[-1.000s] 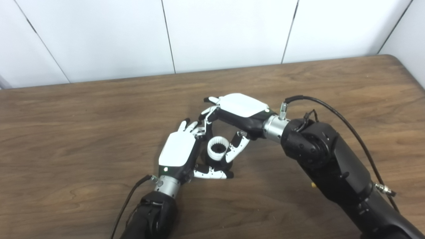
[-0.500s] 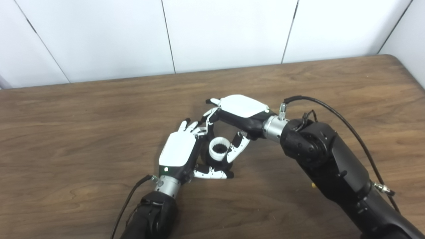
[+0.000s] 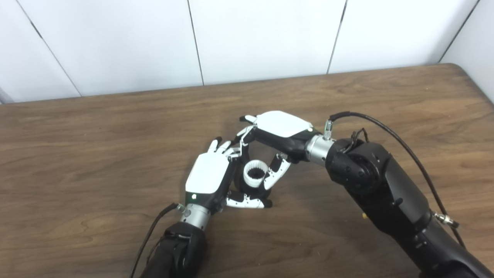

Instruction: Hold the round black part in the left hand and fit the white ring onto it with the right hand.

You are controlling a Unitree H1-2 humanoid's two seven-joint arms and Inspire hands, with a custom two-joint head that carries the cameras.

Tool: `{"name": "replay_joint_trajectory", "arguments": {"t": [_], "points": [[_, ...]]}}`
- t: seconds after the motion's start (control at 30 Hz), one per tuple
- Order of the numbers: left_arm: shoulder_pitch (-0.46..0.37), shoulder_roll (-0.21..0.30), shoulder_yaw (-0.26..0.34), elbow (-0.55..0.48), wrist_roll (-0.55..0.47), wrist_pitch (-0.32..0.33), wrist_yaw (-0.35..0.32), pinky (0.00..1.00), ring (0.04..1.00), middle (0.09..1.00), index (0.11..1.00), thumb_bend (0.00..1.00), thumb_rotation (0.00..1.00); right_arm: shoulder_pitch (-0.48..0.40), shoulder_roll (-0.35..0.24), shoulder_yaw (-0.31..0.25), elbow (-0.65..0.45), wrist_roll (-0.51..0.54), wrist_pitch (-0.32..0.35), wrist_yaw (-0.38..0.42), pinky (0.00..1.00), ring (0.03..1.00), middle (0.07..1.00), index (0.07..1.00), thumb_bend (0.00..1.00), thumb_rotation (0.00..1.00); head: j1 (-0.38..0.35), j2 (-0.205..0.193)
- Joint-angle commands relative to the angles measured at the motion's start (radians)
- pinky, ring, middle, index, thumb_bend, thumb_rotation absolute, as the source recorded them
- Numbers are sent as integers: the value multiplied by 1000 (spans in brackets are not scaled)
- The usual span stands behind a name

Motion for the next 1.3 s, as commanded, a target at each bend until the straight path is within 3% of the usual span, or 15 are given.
{"name": "replay_joint_trajectory", "arguments": {"t": [0.0,1.27], "points": [[8,2,-13,7,7,3,-38,1000,908,783,483,524,48,-27,-5,-12,-11,-5,-27,-30,1000,1000,828,482,526,136,0,0],[10,-7,-14,-6,11,10,-40,1000,904,777,483,524,48,-5,0,-6,17,-21,-52,-79,1000,1000,829,481,526,135,6,11]]}}
